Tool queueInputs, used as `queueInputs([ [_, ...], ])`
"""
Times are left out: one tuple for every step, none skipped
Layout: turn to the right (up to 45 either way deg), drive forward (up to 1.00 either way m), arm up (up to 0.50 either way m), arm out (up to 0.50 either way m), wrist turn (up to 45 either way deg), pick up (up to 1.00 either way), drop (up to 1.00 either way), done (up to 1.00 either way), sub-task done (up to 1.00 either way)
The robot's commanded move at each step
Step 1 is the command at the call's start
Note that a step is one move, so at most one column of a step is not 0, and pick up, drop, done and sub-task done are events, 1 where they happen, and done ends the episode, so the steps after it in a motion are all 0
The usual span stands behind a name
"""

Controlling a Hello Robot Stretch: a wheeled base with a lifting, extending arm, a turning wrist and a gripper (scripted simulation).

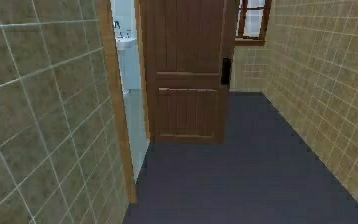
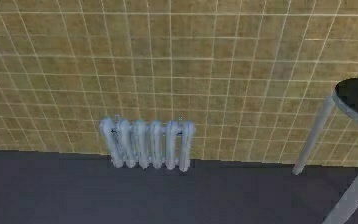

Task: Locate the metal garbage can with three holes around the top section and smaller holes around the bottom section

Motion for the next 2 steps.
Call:
queueInputs([
  [0.0, 1.00, 0.00, 0.00, 0.0, 0.00, 0.00, 0.00, 0.00],
  [0.0, 0.40, 0.00, 0.00, 0.0, 0.00, 0.00, 0.00, 0.00],
])
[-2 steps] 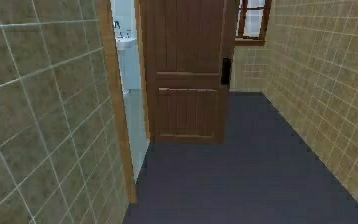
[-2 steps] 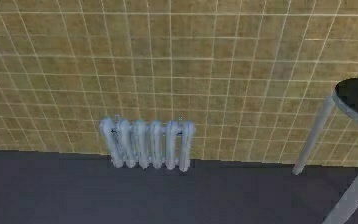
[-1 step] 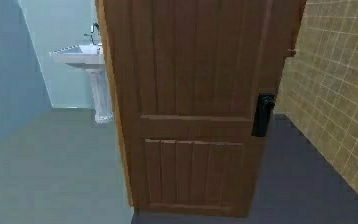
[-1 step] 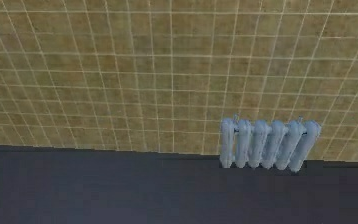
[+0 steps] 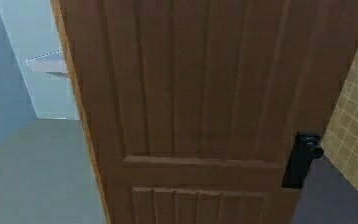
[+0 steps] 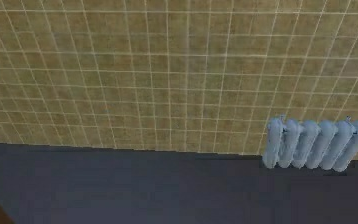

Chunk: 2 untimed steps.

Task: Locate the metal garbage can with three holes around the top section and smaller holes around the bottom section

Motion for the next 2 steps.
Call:
queueInputs([
  [-18.0, 0.00, 0.00, 0.00, 0.0, 0.00, 0.00, 0.00, 0.00],
  [0.0, 0.40, 0.00, 0.00, 0.0, 0.00, 0.00, 0.00, 0.00],
])
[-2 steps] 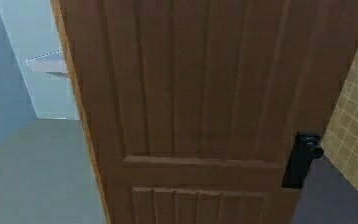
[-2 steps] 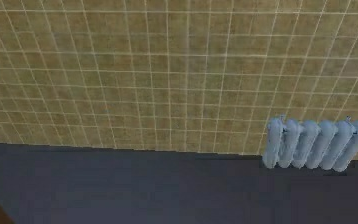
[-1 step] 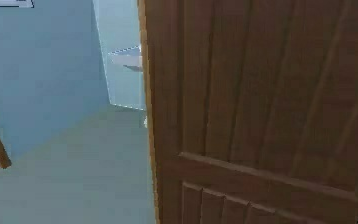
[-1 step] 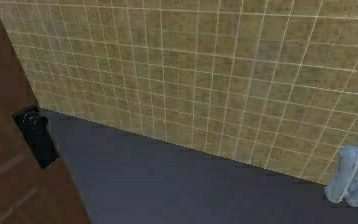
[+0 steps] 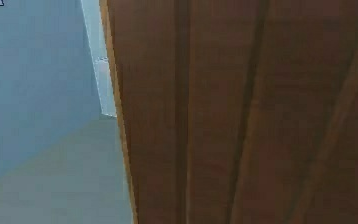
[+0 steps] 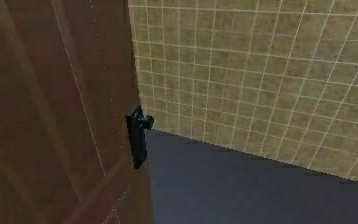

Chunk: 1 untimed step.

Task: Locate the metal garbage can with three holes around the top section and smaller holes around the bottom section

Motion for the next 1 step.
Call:
queueInputs([
  [-45.0, 0.00, 0.00, 0.00, 0.0, 0.00, 0.00, 0.00, 0.00],
])
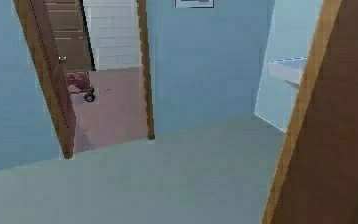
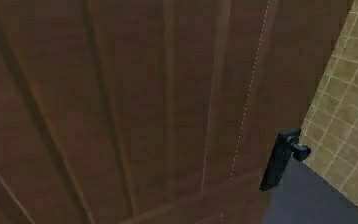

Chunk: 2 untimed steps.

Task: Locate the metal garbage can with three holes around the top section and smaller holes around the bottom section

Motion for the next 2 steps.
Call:
queueInputs([
  [-21.0, 0.00, 0.00, 0.00, 0.0, 0.00, 0.00, 0.00, 0.00],
  [0.0, 0.45, 0.00, 0.00, 0.0, 0.00, 0.00, 0.00, 0.00],
])
